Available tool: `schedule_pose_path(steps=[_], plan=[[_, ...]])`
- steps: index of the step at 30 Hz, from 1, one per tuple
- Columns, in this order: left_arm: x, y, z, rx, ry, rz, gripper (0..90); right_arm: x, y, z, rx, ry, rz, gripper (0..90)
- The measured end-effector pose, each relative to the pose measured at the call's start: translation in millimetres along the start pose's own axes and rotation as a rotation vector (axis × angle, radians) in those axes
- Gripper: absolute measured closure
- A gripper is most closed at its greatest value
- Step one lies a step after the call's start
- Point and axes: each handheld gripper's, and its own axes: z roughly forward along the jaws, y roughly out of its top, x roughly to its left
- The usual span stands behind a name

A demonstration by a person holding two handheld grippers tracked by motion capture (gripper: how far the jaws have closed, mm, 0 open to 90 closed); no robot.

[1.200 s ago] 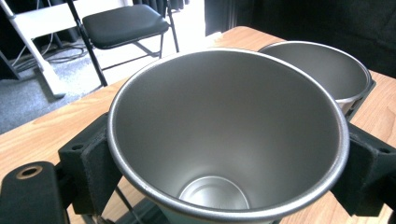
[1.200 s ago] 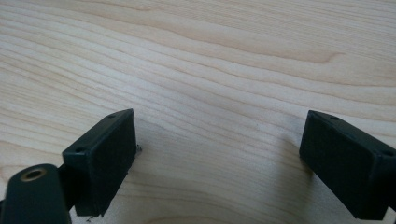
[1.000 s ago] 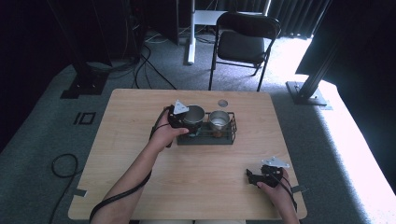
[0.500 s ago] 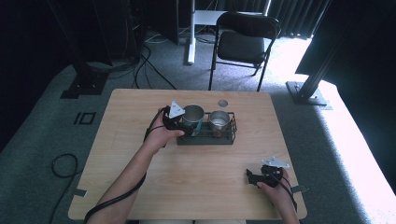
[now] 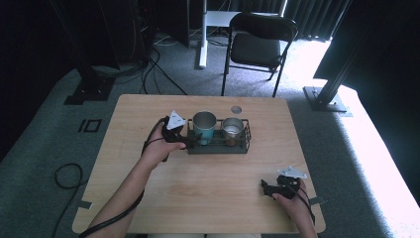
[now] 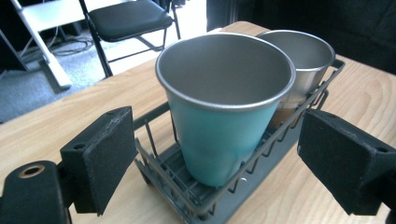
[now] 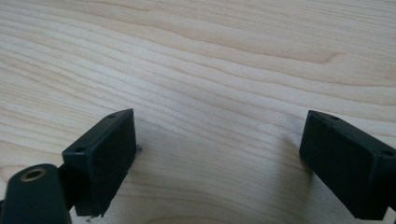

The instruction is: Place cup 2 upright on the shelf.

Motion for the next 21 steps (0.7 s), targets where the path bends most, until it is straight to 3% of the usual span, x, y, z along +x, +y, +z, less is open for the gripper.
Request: schedule_pose_path(steps=[11,21], plan=[[16.2,-17.9,-18.9,0.03,0.058,-0.022,12.4,0.0,0.0,0.0,0.0,0.0,0.0,10.4],[28.9,-35.2,-34.6,0.054,0.08,-0.057,12.4,-0.1,0.0,0.0,0.0,0.0,0.0,10.4]])
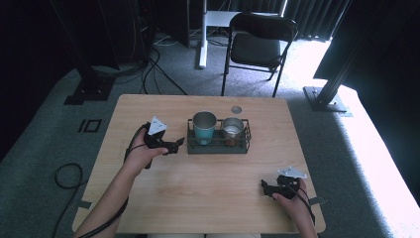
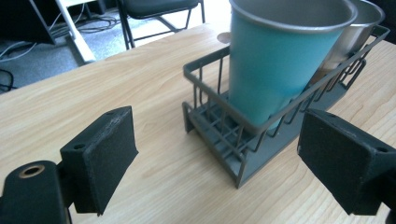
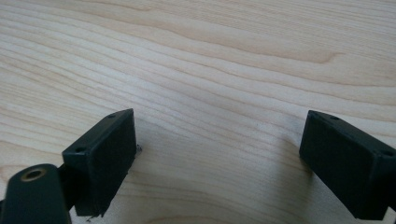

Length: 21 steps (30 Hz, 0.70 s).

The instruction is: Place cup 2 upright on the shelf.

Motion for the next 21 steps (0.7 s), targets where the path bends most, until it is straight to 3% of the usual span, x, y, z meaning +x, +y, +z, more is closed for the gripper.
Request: schedule_pose_path(steps=[16,21], plan=[[22.6,-25.8,-27.3,0.019,0.059,-0.038,12.4,0.0,0.0,0.0,0.0,0.0,0.0,10.4],[33.6,-47.5,-42.9,0.033,0.077,-0.069,12.4,0.0,0.0,0.0,0.0,0.0,0.0,10.4]])
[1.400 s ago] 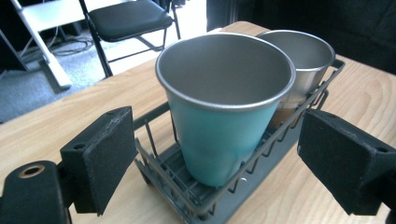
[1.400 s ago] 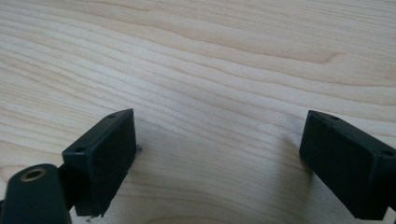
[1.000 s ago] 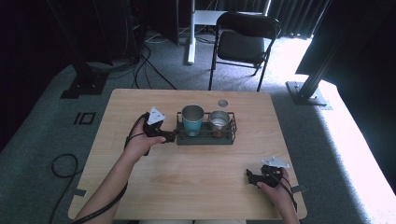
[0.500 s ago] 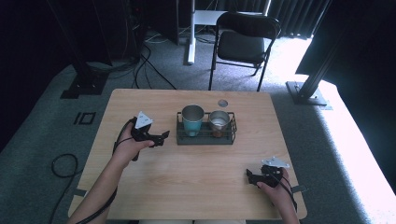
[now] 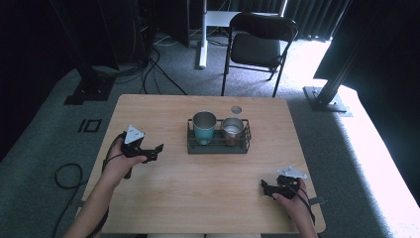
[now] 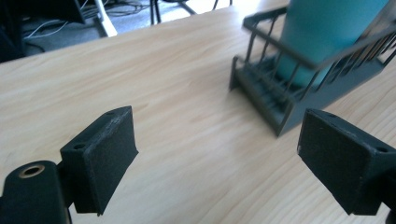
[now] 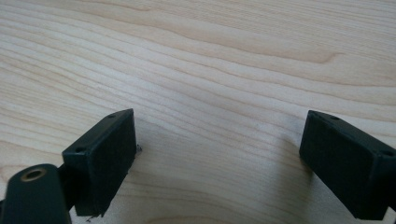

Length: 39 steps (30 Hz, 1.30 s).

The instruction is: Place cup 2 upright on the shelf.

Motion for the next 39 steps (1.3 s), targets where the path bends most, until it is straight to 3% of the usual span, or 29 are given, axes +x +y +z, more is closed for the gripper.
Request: schedule_pose_path(steps=[16,20,32,38,39], plan=[[24.4,-58.0,-18.3,0.075,0.058,-0.081,12.4,0.0,0.0,0.0,0.0,0.0,0.001,10.4],[27.6,-66.6,-21.3,0.084,0.067,-0.104,12.4,0.1,0.0,0.0,0.0,0.0,0.001,10.4],[32.3,-87.8,-38.7,0.123,0.164,-0.172,12.7,0.1,0.0,0.0,0.0,0.0,0.001,10.4],[32.8,-96.4,-43.2,0.136,0.184,-0.175,14.8,0.0,0.0,-0.1,0.0,0.0,0.0,10.4],[33.2,-99.7,-45.0,0.135,0.197,-0.196,14.8,0.0,0.0,0.0,0.0,0.0,-0.001,10.4]])
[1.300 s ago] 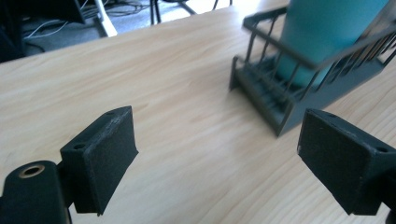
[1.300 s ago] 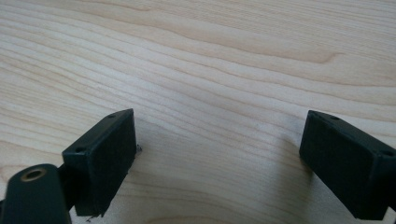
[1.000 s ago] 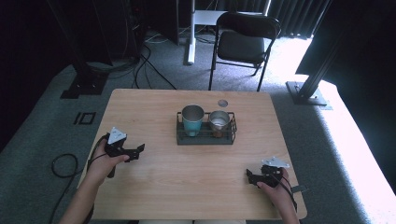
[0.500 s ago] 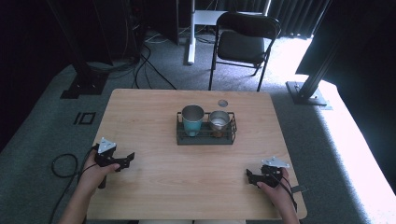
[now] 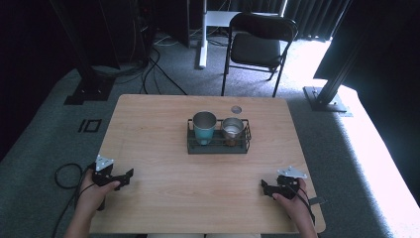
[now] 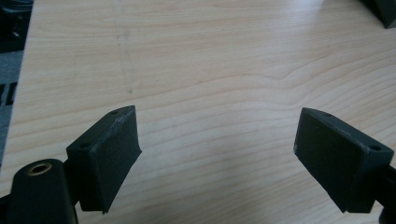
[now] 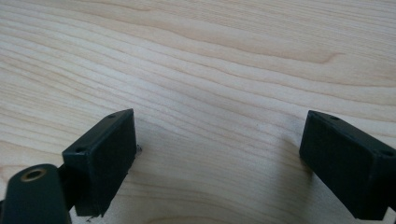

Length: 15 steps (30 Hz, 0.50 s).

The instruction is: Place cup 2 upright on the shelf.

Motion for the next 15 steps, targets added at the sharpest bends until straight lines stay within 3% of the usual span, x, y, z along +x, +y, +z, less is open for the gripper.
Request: schedule_pose_path(steps=[3,4,15], plan=[[1.5,-3.3,-1.3,-0.002,0.014,-0.009,14.8,0.0,0.0,0.0,0.0,0.0,0.0,10.4],[2.5,-6.7,-1.7,-0.003,0.028,-0.028,14.8,0.0,0.0,0.0,0.0,0.0,0.0,10.4],[1.7,-20.1,0.0,-0.004,0.098,-0.056,14.7,0.0,0.0,0.0,0.0,0.0,-0.001,10.4]])
